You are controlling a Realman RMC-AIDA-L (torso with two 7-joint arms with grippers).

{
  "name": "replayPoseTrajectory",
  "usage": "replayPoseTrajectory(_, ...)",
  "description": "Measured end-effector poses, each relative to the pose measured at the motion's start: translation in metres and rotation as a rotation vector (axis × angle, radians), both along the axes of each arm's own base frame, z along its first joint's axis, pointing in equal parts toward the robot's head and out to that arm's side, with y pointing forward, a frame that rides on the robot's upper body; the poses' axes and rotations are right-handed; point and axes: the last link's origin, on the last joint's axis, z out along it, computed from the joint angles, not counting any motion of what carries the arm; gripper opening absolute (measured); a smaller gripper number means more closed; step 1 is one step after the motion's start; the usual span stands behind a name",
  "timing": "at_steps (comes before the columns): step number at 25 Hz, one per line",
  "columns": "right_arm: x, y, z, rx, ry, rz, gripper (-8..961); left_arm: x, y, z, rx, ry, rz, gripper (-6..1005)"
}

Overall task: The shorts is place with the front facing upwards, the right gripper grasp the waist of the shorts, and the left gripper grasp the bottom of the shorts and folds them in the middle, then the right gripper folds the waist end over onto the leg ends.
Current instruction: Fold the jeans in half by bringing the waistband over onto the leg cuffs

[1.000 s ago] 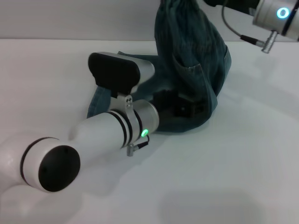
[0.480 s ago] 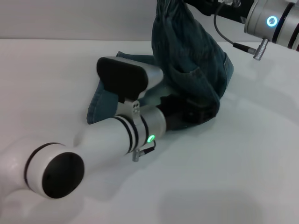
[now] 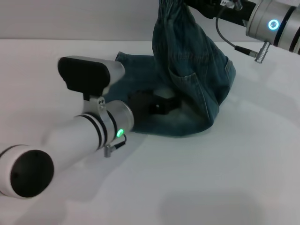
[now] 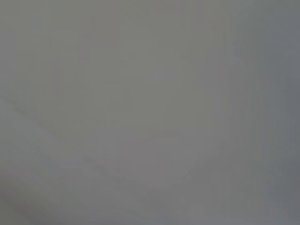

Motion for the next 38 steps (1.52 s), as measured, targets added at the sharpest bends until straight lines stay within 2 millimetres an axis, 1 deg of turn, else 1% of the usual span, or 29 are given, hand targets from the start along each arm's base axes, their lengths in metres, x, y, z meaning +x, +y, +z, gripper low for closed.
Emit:
replayPoseTrajectory(1,0.001,0.0,-0.001,0.0,-0.002,-0.002,16,-0.004,0.002,0.006,0.012,0.01,0.008,845)
replayPoseTrajectory(2,0.001,0.0,-0.001,0.0,-0.003,-0.001,16,-0.004,0.002,0.006,0.012,0.01,0.008,845)
replayPoseTrajectory(3,0.001,0.0,-0.001,0.0,-0.004,0.0,17,-0.01,0.005,0.013,0.03,0.013,0.026,845)
replayPoseTrajectory(4,0.0,0.0,-0.002,-0.001,-0.005,0.0,17,-0.01,0.005,0.013,0.03,0.013,0.026,845)
replayPoseTrajectory(7,-0.002,0.001,-0.004,-0.005,-0.009,0.007,17,-0.023,0.011,0.027,0.075,0.025,0.054,845)
replayPoseTrajectory(11,-0.009,0.004,-0.008,-0.013,-0.015,0.016,16,-0.049,0.019,0.057,0.175,0.032,0.124,845)
replayPoseTrajectory(15,-0.02,0.009,-0.012,-0.015,-0.038,0.031,17,-0.08,0.021,0.085,0.27,0.043,0.205,844)
replayPoseTrajectory(19,-0.032,0.013,-0.019,-0.026,-0.065,0.047,17,-0.103,0.02,0.107,0.345,0.043,0.273,844)
replayPoseTrajectory(23,-0.039,0.015,-0.03,-0.048,-0.086,0.055,17,-0.119,0.019,0.124,0.404,0.038,0.324,844)
replayPoseTrajectory(28,-0.047,0.013,-0.041,-0.074,-0.103,0.074,16,-0.126,0.018,0.135,0.441,0.036,0.345,844)
replayPoseTrajectory(38,-0.054,0.007,-0.063,-0.143,-0.148,0.086,16,-0.12,0.024,0.139,0.456,0.035,0.325,845)
